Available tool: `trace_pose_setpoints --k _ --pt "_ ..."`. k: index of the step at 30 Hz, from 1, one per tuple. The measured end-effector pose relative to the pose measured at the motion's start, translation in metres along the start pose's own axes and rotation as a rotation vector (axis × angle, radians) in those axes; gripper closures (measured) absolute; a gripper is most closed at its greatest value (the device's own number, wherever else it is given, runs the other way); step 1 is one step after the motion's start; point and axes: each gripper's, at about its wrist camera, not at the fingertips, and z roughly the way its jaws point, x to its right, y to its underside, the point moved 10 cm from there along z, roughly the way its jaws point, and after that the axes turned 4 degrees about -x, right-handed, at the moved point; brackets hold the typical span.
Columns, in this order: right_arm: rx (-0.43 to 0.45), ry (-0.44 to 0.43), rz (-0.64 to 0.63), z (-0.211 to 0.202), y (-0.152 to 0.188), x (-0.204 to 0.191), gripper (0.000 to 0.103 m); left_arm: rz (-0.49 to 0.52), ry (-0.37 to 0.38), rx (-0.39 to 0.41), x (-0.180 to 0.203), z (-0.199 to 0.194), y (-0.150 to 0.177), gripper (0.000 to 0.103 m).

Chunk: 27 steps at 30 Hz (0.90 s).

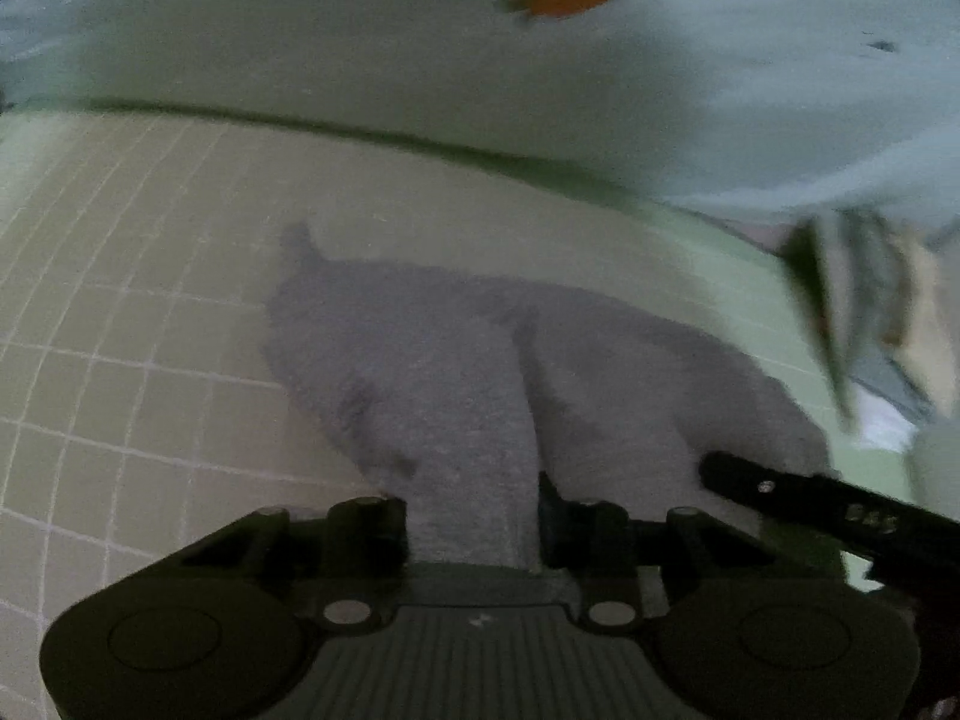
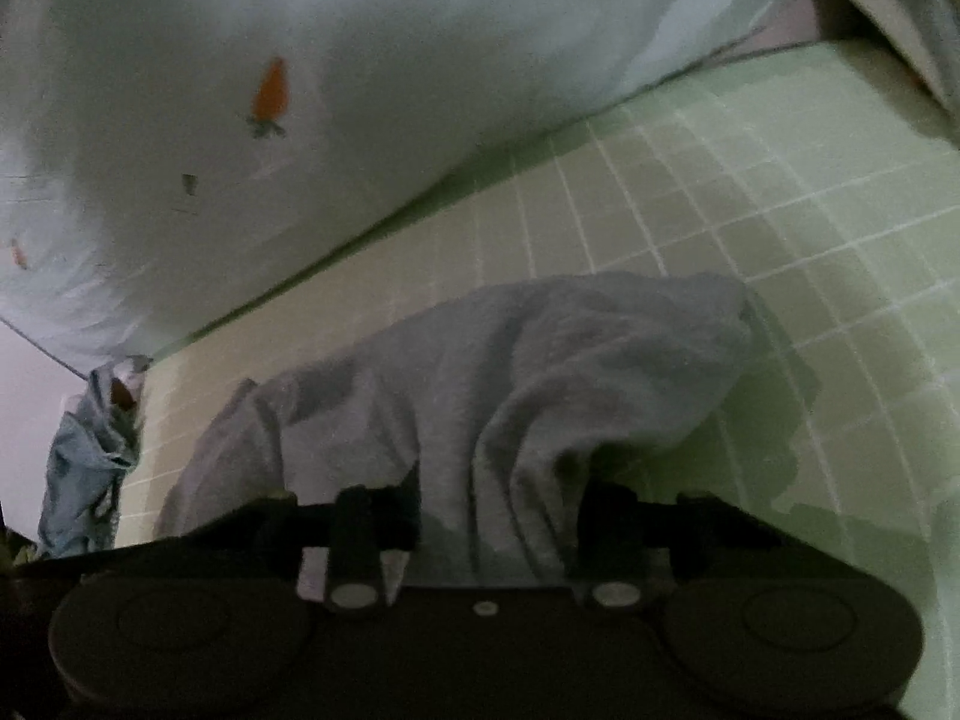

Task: Fold clothes
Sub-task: 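Lift the folded hoodie with both grippers and place it atop the clothes stack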

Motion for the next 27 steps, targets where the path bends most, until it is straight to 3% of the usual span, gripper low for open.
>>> trace_pose_setpoints --k 7,12,16,22,27 --pt "0.149 0.045 0.08 -0.093 0.014 0.02 0.071 0.142 0.156 0.015 0.072 -0.029 0.006 0.067" --pt "0.289 0.13 0.187 -0.173 0.013 0.063 0.071 0.26 0.3 0.028 0.153 -0.038 0.005 0.067" --pt "0.39 0.187 0.228 -0.23 0.005 0.109 0.071 0.32 0.35 0.061 0.218 -0.038 0.012 0.067" --pt "0.465 0.185 0.212 -0.279 -0.038 0.188 0.072 0.345 0.36 0.144 0.314 -0.023 0.002 0.067" --pt "0.502 0.188 0.103 -0.306 -0.103 0.246 0.072 0.333 0.395 0.217 0.388 -0.007 -0.036 0.067"
